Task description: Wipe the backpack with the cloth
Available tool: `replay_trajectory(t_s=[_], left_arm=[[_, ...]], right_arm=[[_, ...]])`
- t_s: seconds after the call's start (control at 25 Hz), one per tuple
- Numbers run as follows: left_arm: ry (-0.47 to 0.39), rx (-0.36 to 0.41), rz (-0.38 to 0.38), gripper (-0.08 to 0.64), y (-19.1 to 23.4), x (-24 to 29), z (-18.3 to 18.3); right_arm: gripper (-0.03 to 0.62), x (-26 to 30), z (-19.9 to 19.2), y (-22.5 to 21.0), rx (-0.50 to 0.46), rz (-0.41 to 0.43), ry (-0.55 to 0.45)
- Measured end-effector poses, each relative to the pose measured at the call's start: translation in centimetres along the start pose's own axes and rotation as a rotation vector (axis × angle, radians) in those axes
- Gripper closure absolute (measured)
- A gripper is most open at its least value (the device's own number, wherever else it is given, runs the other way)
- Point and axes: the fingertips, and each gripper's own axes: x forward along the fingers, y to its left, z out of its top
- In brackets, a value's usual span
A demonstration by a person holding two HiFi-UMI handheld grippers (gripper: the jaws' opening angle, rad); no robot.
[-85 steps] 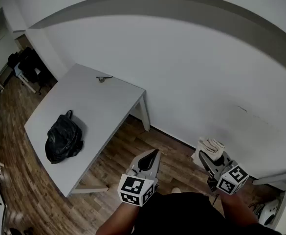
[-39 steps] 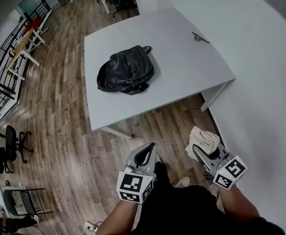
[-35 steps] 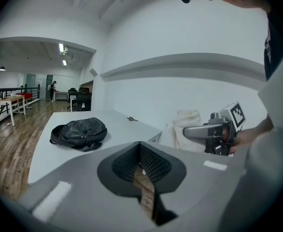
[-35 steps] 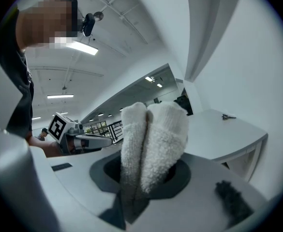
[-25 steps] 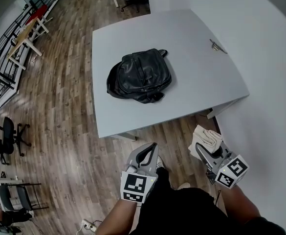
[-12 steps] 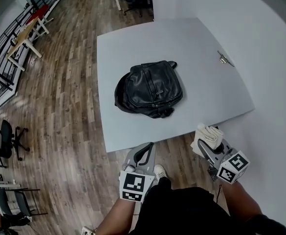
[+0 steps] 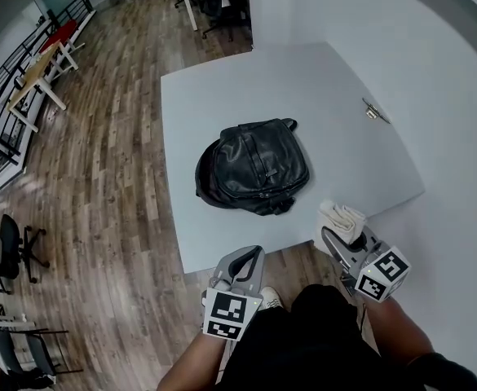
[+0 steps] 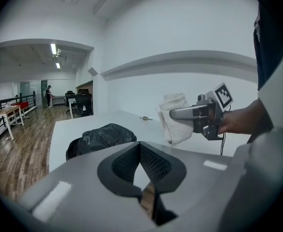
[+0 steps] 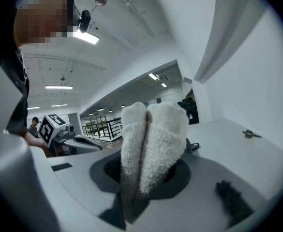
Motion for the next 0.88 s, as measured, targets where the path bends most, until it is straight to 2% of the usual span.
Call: replay_trajectory(t_s=[0.32, 0.68, 0.88], left_arm=[[0.021, -0.007, 0.008, 0.552, 0.6, 0.8, 0.5], [0.049, -0.006, 0.053, 0.552, 2.0, 4.9, 2.3], [0.051, -0.001, 0.089, 0.552, 3.0, 7.8, 4.1]], right_arm=[[0.508, 1.1, 1.1, -3.3, 0.007, -0.035, -0.016], [0.508, 4.8, 1.5, -10.1, -0.008, -0.018, -0.004], [0.508, 7.1, 0.5, -13.9, 0.026, 0.009, 0.024]])
